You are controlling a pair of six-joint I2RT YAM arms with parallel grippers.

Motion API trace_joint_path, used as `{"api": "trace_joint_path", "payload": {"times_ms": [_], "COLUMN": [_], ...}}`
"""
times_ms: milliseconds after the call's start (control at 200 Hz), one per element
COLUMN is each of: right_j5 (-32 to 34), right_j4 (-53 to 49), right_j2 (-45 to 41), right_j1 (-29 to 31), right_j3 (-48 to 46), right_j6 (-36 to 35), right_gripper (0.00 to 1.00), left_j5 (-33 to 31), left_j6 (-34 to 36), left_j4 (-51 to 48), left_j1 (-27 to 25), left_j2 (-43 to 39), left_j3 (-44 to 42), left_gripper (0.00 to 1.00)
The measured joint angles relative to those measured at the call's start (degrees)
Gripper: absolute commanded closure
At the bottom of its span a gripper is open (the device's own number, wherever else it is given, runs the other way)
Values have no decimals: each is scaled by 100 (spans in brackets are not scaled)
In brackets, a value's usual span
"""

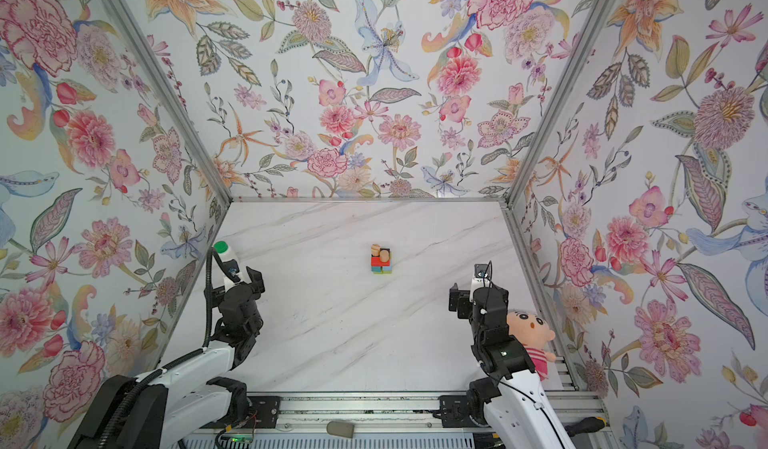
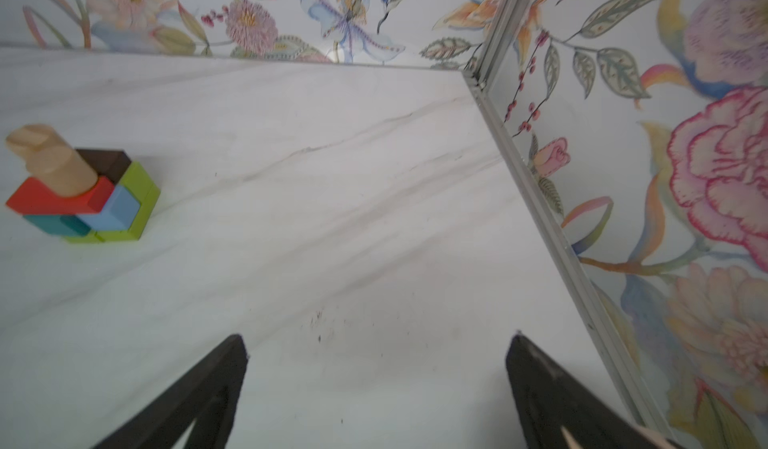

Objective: Build the wood block tower

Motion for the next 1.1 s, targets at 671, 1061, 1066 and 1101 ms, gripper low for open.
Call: {"api": "trace_joint_path", "payload": {"times_ms": [671, 1061, 1066, 1101], "right_j5": [-433, -1104, -1108, -1139], "right_j4": [5484, 6992, 6992, 7016], "right_j2": [3593, 5423, 5423, 5421], "right_j1": [-1462, -1178, -1182, -1204], "right_j3": [-1272, -767, -763, -728], "right_j6": [22, -245, -247, -258], "right_gripper": [1, 1, 1, 1], "left_j5": [1917, 2361, 2361, 2363], "left_j6": [492, 625, 625, 625], "left_j4": [3139, 3276, 3276, 3276], "left_j1": [470, 542, 544, 568], "left_j2": [2597, 2664, 2664, 2664], "left_j3": [17, 48, 52, 74], "left_gripper": [1, 1, 1, 1]}}
